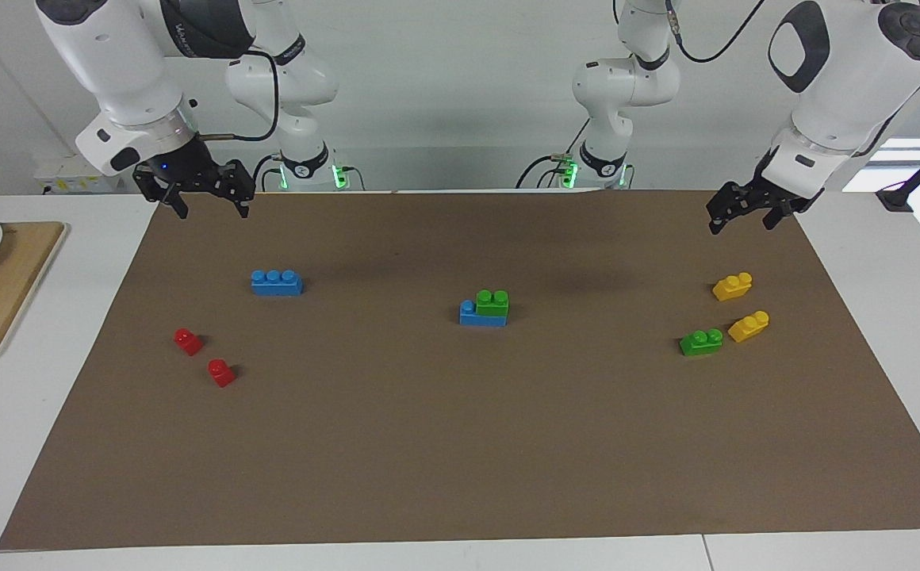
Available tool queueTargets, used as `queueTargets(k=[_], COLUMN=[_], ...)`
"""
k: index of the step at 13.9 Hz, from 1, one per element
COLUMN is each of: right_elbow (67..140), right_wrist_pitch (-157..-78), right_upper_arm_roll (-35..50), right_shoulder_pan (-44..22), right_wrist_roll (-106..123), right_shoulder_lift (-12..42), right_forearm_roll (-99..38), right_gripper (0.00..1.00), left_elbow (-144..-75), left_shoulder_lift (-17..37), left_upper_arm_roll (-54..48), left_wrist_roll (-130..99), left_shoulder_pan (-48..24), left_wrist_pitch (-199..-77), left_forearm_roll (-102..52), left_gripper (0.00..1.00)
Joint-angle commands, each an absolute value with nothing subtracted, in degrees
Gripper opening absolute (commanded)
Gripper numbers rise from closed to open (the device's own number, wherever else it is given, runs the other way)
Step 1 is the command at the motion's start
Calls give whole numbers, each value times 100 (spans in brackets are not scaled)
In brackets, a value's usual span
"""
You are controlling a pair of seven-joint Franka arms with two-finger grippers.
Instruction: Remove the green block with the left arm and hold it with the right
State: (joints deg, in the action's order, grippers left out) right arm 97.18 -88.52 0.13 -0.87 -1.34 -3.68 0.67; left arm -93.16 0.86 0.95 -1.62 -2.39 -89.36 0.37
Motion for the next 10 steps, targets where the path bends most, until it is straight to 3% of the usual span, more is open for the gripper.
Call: queueTargets(k=[1,10], right_elbow=[9659,9659], right_wrist_pitch=[-8815,-8824], right_upper_arm_roll=[88,88], right_shoulder_pan=[26,9], right_wrist_roll=[-220,-849], right_shoulder_lift=[-352,-352], right_forearm_roll=[79,79], right_gripper=[100,100], left_elbow=[-9211,-9237], left_shoulder_lift=[150,141], left_upper_arm_roll=[97,97], left_wrist_roll=[-62,-70], left_shoulder_pan=[-228,-229], left_wrist_pitch=[-8930,-8973], left_forearm_roll=[-26,-26], left_gripper=[100,100])
